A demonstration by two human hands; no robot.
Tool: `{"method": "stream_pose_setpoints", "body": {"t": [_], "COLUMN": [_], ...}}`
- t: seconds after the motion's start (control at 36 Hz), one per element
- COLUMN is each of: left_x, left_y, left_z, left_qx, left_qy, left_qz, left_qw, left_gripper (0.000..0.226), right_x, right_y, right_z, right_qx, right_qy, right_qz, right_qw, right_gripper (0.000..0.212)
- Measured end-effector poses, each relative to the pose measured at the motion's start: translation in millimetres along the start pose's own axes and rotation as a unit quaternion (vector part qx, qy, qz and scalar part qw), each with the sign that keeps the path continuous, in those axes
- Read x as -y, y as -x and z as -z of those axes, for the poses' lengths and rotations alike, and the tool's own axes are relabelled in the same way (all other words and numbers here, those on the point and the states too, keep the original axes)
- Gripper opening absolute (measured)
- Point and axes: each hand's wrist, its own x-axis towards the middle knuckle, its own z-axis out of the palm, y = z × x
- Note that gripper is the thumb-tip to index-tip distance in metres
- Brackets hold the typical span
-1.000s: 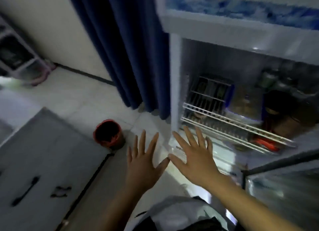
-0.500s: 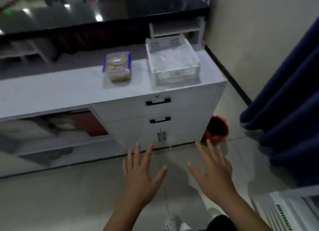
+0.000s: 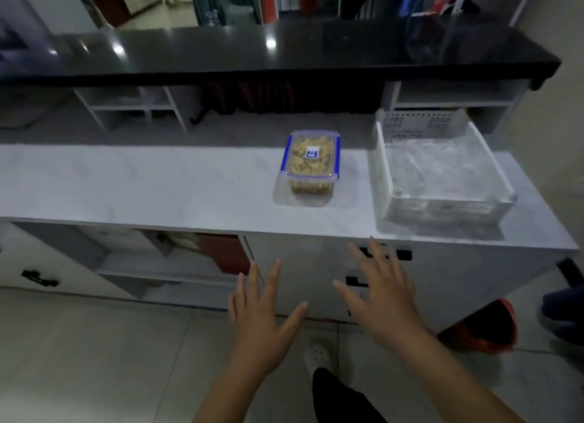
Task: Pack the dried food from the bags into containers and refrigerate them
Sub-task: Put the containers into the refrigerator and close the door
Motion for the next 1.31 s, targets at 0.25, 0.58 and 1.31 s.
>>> {"method": "stream_pose_setpoints", "body": {"t": [0.25,0.58,1.31], "left_x": [-7,-14,41], "left_y": [-145,-245,-316], "left_z": [38,47,65], "left_qx": [0.031,0.040,0.313], "left_qy": [0.008,0.205,0.406], "left_qz": [0.018,0.090,0.067], "left_qw": [0.999,0.974,0.856], "left_gripper": [0.082,0.075,0.078], "right_x": [27,43,95], "right_y": [-193,-318,-195], "right_z": [18,-12,-44], "right_qx": [0.012,0.035,-0.188], "right_qy": [0.045,0.129,-0.416], "right_qz": [0.039,0.027,-0.258], "right_qw": [0.998,0.991,0.852], "right_gripper": [0.077,0.068,0.077]}}
